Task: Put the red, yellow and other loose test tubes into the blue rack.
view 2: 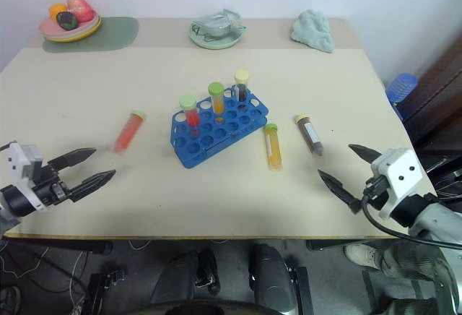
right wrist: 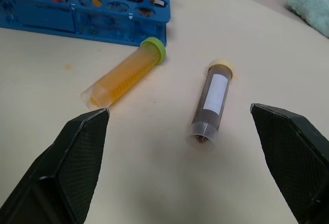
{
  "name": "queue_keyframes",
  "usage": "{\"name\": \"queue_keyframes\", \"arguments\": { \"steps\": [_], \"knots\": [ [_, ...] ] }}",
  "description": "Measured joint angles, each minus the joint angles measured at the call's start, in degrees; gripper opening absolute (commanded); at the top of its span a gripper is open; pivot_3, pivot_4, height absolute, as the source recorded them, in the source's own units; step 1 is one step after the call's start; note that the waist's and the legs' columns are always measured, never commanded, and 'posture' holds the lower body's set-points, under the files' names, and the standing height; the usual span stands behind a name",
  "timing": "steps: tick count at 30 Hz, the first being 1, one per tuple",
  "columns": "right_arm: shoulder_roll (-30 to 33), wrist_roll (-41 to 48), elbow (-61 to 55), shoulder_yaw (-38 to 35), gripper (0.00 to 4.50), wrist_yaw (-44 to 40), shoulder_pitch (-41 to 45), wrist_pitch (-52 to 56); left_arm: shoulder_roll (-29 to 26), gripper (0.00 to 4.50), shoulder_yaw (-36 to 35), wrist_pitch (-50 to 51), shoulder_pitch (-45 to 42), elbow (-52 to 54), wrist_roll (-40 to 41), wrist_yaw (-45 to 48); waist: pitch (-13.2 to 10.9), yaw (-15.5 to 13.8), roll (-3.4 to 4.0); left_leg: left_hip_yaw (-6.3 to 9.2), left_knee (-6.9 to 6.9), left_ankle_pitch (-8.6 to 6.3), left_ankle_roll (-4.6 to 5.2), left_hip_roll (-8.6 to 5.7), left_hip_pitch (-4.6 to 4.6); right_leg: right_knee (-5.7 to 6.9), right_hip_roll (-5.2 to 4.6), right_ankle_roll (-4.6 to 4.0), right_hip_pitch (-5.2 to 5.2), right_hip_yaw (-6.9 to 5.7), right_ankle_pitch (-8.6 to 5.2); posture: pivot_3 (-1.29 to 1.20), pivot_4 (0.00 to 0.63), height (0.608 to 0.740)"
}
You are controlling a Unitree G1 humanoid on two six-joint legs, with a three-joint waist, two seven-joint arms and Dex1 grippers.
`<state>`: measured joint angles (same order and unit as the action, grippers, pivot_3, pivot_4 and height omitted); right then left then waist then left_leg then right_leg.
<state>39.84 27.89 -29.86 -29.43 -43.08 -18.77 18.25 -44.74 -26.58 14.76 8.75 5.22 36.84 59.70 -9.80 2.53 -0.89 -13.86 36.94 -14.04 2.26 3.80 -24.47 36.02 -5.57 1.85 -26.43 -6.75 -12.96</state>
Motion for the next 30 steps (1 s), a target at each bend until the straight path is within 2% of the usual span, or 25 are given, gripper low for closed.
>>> {"name": "queue_keyframes", "arguments": {
  "steps": [12,15,18,21,23,30],
  "knots": [
    [-0.90,-0.84,2.10,1.19,4.50,-0.14,1.38,-2.46,2.29,4.48,0.63,0.31,-3.00,0.18,0.26,-1.17,0.01,0.02,-0.01,0.01,0.02,0.01,-0.01,0.00,0.00,0.01,-0.01,-0.01,0.02,0.01,0.00,0.00,0.150,0.740],
    [-0.90,-1.34,2.16,2.26,4.50,1.16,2.85,-1.54,2.81,4.48,1.38,2.71,-3.73,3.07,2.57,-0.88,0.02,-0.01,-0.01,0.00,0.02,0.01,-0.01,0.00,0.00,0.01,0.00,-0.01,0.02,0.00,0.00,0.00,0.150,0.740],
    [-0.65,-5.00,2.48,3.43,4.50,6.41,5.57,2.08,2.79,4.48,1.47,8.00,-5.83,5.14,8.59,0.47,0.02,0.01,-0.01,0.01,0.07,0.01,-0.02,0.00,0.00,0.04,-0.01,-0.01,0.03,0.01,0.00,0.00,0.150,0.740],
    [1.49,-9.45,3.28,6.53,4.50,12.06,10.40,9.10,3.09,4.48,2.49,9.76,-9.16,7.44,11.33,1.19,0.02,0.20,0.01,-0.01,0.11,0.03,-0.04,0.00,0.00,0.10,-0.01,-0.02,0.05,0.03,0.01,0.00,0.150,0.740],
    [3.18,-9.37,4.89,8.28,4.50,13.35,15.65,15.32,3.58,4.48,3.77,9.62,-10.99,8.71,11.29,1.37,0.02,0.30,0.01,-0.02,0.13,0.04,-0.05,0.00,0.00,0.14,0.01,-0.02,0.16,0.03,0.01,0.00,0.150,0.740],
    [6.68,-5.73,18.10,14.59,4.50,12.65,39.34,35.40,4.45,4.48,10.67,7.01,-15.94,10.93,7.02,1.89,0.02,0.05,0.01,-0.03,0.19,0.07,-0.03,0.00,-0.07,0.21,0.07,0.00,0.22,0.01,0.02,0.00,0.150,0.740]
  ]
}}
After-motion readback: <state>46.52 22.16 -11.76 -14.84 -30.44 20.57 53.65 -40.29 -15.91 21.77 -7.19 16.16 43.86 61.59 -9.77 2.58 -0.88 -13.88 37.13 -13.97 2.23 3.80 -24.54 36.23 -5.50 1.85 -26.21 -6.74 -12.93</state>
